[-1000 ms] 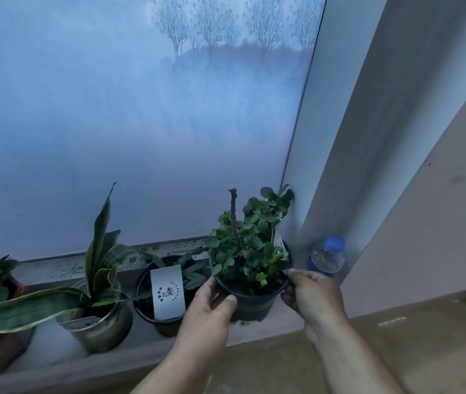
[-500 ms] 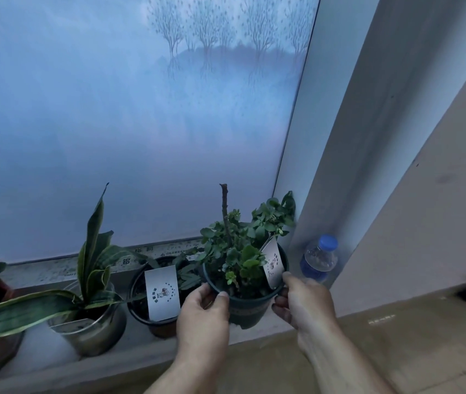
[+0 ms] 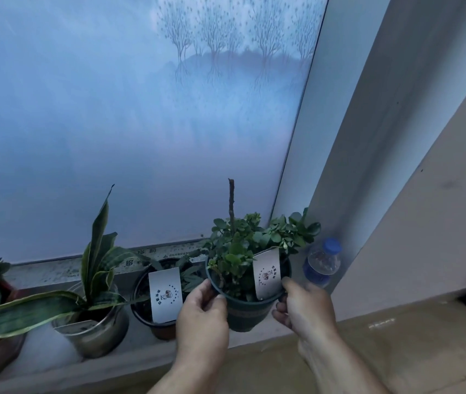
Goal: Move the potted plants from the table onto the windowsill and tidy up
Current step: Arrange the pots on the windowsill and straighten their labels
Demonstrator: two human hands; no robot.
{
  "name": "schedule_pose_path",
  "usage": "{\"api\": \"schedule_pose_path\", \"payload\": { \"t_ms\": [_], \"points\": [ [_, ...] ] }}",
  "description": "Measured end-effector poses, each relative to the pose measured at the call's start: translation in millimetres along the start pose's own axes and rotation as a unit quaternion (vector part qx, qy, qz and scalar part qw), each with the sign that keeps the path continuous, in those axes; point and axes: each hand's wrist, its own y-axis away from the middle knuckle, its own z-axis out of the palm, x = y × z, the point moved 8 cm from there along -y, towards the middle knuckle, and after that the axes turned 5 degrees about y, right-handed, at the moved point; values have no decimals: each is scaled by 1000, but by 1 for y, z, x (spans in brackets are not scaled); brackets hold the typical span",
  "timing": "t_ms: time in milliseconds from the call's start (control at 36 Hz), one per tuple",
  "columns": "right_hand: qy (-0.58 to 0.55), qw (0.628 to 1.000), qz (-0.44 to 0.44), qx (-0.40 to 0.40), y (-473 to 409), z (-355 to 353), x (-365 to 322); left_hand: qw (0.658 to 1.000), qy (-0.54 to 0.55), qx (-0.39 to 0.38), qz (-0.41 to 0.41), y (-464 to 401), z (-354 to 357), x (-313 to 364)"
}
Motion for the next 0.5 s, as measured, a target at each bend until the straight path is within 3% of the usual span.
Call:
{"api": "schedule_pose_path", "payload": {
  "t_ms": [250,500],
  "points": [
    [-24,1000,-2,-4,-4,4,5,995,-50,-88,8,-9,3,2],
    [-49,999,14,-2,-11,10,15,991,-45,-128,1,-15,5,1]
  ]
}}
